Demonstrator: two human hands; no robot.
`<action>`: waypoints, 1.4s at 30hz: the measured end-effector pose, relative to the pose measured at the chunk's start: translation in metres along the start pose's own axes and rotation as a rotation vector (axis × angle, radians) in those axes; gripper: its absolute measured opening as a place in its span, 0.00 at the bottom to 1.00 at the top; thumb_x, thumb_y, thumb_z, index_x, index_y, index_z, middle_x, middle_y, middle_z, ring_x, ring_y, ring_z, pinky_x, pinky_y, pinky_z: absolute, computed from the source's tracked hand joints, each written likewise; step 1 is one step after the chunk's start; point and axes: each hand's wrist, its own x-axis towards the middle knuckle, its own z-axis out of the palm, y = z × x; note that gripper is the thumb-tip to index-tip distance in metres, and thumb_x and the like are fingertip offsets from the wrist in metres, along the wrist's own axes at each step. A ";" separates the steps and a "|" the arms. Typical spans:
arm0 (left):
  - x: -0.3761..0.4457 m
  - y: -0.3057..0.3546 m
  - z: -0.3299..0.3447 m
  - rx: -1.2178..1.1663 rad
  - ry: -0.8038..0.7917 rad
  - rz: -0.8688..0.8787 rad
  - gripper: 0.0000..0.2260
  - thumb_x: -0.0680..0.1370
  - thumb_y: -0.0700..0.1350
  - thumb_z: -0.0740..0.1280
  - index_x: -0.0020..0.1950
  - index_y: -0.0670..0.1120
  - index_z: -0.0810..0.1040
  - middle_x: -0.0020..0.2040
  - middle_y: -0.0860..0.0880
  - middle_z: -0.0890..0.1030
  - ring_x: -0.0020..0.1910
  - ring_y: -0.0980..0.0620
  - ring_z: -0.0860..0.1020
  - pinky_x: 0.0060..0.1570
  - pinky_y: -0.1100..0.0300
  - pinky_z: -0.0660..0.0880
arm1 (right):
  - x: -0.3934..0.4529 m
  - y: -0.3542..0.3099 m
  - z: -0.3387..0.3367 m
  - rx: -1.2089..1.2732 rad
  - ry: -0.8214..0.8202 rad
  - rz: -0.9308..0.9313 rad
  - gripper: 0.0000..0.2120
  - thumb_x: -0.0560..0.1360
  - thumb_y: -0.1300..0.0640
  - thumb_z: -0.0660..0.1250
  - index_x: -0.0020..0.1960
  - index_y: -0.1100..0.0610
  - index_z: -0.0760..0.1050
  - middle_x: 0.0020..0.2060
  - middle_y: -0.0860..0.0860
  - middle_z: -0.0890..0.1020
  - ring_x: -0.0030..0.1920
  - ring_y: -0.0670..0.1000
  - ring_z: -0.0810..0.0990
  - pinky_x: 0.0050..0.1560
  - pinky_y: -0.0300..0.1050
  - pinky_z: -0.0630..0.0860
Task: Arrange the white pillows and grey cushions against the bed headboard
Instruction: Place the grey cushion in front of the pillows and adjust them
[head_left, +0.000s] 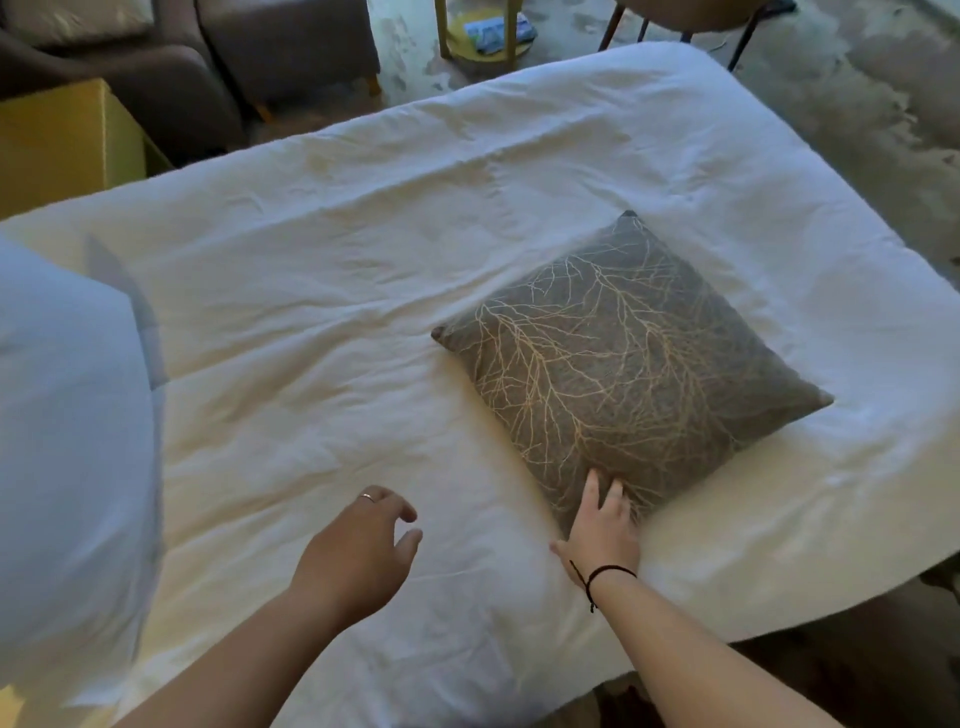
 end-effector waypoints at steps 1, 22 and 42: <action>0.000 -0.001 0.004 0.010 -0.013 -0.017 0.10 0.79 0.58 0.60 0.58 0.59 0.74 0.63 0.61 0.70 0.53 0.58 0.76 0.47 0.57 0.70 | 0.001 0.000 0.003 -0.029 0.030 -0.008 0.46 0.74 0.49 0.69 0.78 0.54 0.41 0.77 0.62 0.50 0.76 0.60 0.54 0.72 0.51 0.61; -0.003 -0.026 -0.001 -0.284 -0.005 -0.226 0.07 0.78 0.55 0.65 0.51 0.54 0.79 0.54 0.57 0.80 0.52 0.57 0.77 0.52 0.58 0.72 | -0.009 -0.038 -0.054 0.206 0.005 -0.165 0.10 0.72 0.67 0.61 0.50 0.56 0.72 0.46 0.55 0.81 0.48 0.58 0.79 0.46 0.49 0.78; -0.074 -0.066 -0.088 -0.774 -0.034 -0.350 0.06 0.65 0.46 0.76 0.42 0.51 0.87 0.38 0.49 0.86 0.39 0.54 0.84 0.36 0.60 0.78 | -0.160 -0.208 -0.118 0.654 -0.480 -0.658 0.11 0.69 0.51 0.74 0.51 0.46 0.80 0.42 0.46 0.84 0.42 0.43 0.82 0.48 0.47 0.82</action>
